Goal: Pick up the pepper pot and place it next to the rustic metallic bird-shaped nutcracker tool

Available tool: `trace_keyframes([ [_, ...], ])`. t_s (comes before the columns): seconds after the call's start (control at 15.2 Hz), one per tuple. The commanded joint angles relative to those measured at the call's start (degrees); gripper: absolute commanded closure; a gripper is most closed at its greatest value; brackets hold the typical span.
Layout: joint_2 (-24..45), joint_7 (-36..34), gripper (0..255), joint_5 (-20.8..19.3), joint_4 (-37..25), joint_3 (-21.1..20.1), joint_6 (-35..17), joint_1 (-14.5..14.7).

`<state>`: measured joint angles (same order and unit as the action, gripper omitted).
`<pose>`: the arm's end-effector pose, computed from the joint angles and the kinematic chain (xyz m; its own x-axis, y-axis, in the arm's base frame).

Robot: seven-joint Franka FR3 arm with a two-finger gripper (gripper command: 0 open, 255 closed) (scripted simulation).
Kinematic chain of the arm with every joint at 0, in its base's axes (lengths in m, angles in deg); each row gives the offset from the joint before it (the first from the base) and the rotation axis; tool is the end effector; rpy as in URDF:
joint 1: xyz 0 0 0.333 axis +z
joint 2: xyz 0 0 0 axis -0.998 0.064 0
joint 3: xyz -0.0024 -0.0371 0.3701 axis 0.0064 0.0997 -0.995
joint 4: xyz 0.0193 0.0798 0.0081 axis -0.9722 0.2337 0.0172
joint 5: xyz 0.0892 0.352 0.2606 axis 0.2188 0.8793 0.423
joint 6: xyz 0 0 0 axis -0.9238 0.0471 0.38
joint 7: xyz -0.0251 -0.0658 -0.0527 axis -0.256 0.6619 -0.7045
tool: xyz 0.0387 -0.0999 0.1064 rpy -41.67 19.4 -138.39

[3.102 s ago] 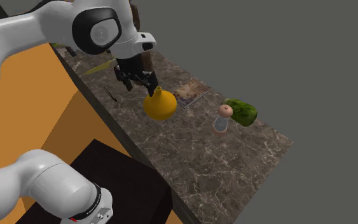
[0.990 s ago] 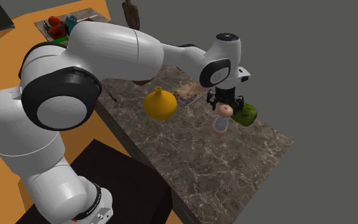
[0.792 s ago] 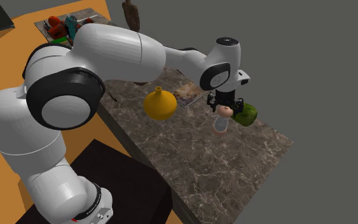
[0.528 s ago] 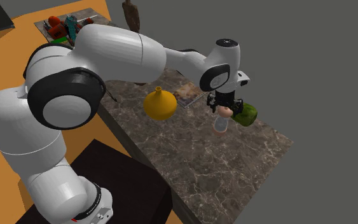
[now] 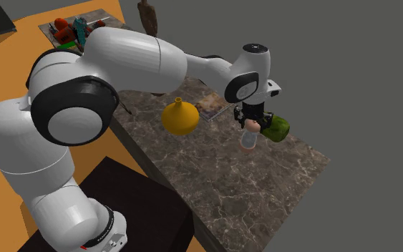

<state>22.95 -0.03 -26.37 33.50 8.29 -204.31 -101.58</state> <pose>0.5982 -0.3825 0.3754 0.9992 -0.0171 0.0367 -0.0232 -0.9847 0.1729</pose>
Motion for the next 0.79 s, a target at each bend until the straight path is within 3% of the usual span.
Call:
trace_keyframes([
  [0.0,0.01,0.0,255,0.01,0.01,-0.01,0.01,0.01],
  [0.26,0.06,0.02,255,0.03,-0.04,-0.01,0.01,-0.01],
  [0.73,-1.86,0.17,255,-0.42,-2.99,0.18,4.8,0.18],
])
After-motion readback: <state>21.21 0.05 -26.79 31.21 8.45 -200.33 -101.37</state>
